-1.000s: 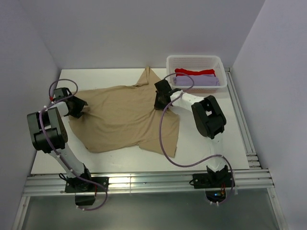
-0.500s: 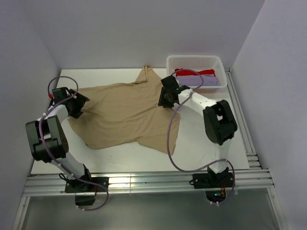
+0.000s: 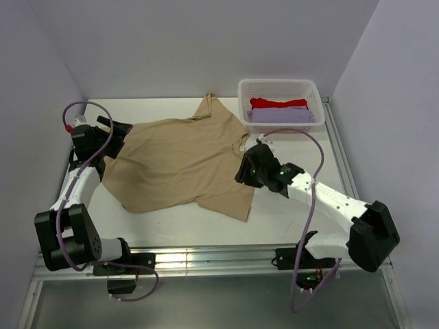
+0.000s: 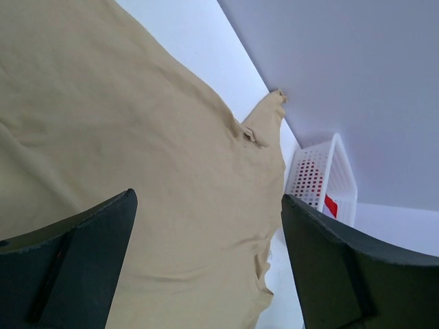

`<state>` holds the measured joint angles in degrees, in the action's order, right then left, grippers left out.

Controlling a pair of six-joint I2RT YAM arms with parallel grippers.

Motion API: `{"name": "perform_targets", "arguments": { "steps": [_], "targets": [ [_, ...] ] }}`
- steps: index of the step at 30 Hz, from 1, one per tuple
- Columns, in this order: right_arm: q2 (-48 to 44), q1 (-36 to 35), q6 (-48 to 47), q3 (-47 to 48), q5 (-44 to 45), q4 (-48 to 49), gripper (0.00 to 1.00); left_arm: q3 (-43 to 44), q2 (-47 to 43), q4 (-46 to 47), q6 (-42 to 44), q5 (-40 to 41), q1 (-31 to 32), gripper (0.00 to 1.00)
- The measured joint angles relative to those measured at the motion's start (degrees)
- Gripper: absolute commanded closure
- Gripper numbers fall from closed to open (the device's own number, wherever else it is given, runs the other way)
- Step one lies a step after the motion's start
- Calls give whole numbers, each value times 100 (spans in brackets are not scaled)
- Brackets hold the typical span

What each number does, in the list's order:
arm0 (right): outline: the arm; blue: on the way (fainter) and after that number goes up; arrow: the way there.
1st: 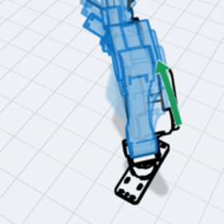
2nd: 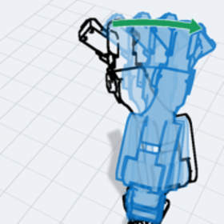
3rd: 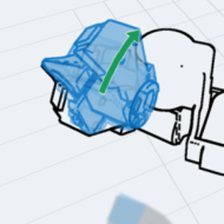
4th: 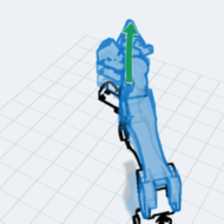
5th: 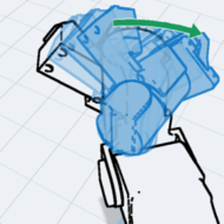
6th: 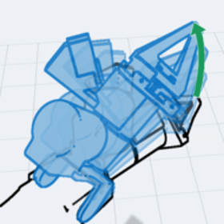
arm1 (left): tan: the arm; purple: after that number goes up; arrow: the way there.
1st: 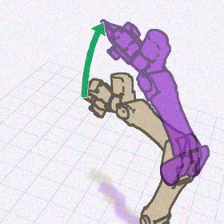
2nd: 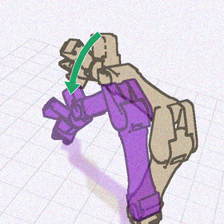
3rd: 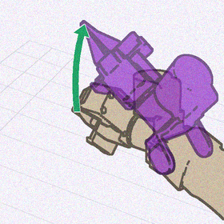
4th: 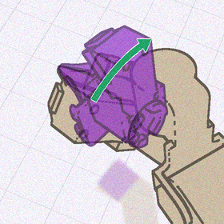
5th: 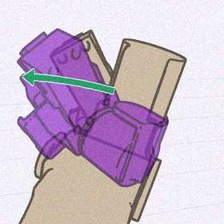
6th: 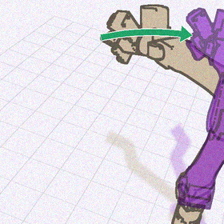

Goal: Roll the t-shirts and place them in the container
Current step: Flatten the tshirt

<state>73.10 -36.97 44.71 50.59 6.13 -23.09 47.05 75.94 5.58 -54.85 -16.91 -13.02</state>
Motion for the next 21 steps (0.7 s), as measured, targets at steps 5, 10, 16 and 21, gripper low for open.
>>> {"name": "perform_targets", "arguments": {
  "steps": [5,10,16,21],
  "targets": [
    [-669,-422,284,-710,85,-275,46,0,0,50,-37,-24,109,9],
    [-1012,-966,511,-1064,149,-402,26,0,-52,-133,-37,24,240,8],
    [-1674,-1165,699,-1506,313,-682,25,0,-861,-896,-11,387,544,4],
    [-2577,-1165,807,-1843,509,-811,11,-114,-1692,-1375,-13,623,581,3]
  ]
}}
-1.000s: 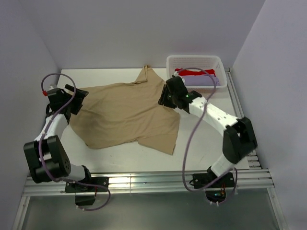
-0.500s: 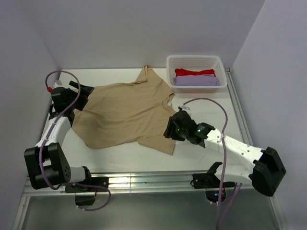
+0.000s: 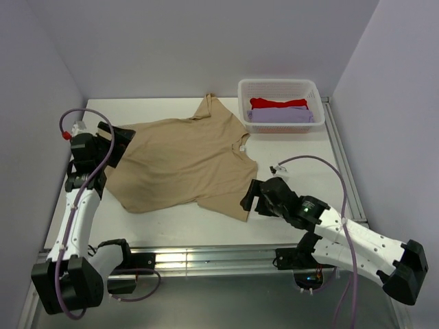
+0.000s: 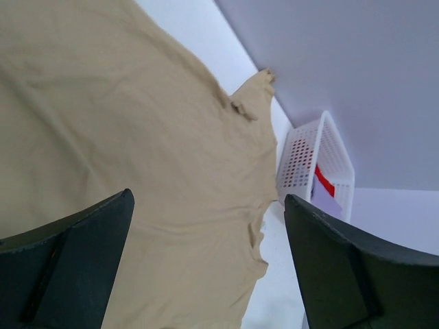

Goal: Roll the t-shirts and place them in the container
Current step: Flatten the tshirt

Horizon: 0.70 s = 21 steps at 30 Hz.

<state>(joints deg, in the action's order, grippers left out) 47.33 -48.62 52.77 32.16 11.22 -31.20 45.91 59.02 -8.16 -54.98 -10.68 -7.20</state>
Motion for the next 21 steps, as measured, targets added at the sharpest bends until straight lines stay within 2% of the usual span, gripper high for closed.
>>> {"name": "perform_targets", "arguments": {
  "steps": [4,9,14,21],
  "targets": [
    [-433,0,-9,-188,87,-57,11,-247,-437,-588,-7,151,-4,7],
    [-455,0,-87,-450,66,109,17,-595,-758,-1521,-22,511,-4,10],
    [-155,0,-131,-492,-118,518,21,-887,-1344,-2256,-181,1121,-4,15],
    [428,0,-116,-470,-247,643,22,-1143,-1762,-2566,-459,1469,-4,17]
  ]
}}
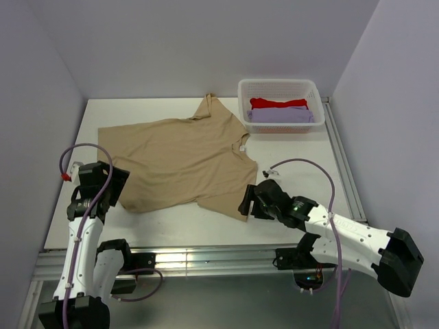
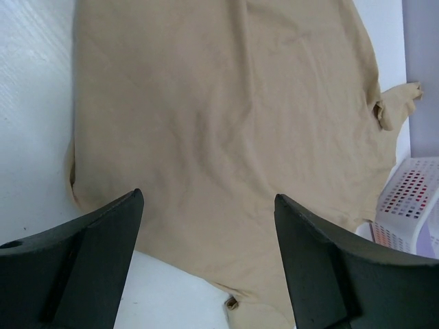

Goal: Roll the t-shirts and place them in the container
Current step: Flatten the tshirt

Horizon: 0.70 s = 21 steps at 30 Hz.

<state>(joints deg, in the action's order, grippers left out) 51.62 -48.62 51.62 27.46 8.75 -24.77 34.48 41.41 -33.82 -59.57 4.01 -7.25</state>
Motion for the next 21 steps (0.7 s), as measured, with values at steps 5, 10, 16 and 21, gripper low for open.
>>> {"name": "perform_targets", "arguments": {
  "steps": [5,10,16,21],
  "targets": [
    [42,-2,146,-271,-203,221,23,-15,116,-13,70,37,0,17],
    [501,-44,219,-466,-334,446,28,-15,146,22,190,33,0,17],
    [1270,-151,251,-227,-433,848,52,-13,153,109,348,13,0,16],
    [1624,-337,306,-85,-503,874,84,59,369,199,575,-31,0,17]
  ]
}}
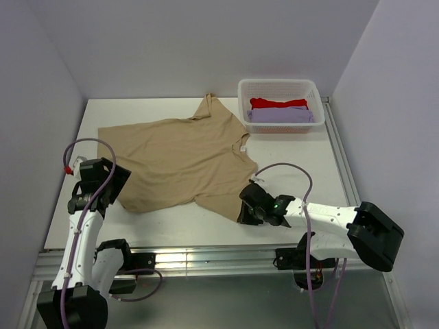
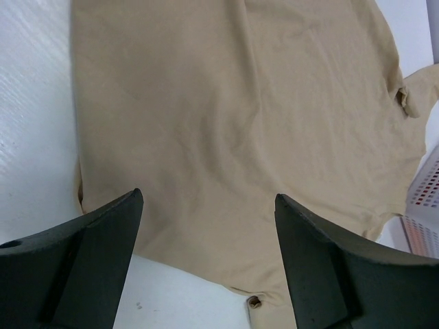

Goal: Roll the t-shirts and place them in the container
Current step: Flatten the tshirt

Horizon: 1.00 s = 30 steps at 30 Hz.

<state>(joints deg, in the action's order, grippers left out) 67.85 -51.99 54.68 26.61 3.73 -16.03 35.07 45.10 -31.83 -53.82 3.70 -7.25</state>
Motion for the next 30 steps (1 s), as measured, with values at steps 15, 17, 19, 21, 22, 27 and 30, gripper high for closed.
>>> {"name": "perform_targets", "arguments": {
  "steps": [15,17,19,21,22,27,30],
  "targets": [
    [380,352,-306,1897,-833,-761,100,428,671,411,361,94,501,17],
    [645,802,-461,2079,-1156,-691,100,437,793,463,361,118,590,17],
    [1080,1314,-640,2367,-1456,-684,100,455,933,487,358,164,721,17],
    [1515,1718,-804,2728,-1709,-684,100,474,1036,501,358,199,848,17],
    [1775,1923,-894,2962,-1849,-669,100,494,1091,505,358,223,909,17],
    [2551,2577,-1132,3698,-2337,-496,57,542,1257,595,363,334,1086,18],
    [2804,2861,-1263,3864,-2527,-400,34,546,1316,649,382,350,1139,19]
  ]
}}
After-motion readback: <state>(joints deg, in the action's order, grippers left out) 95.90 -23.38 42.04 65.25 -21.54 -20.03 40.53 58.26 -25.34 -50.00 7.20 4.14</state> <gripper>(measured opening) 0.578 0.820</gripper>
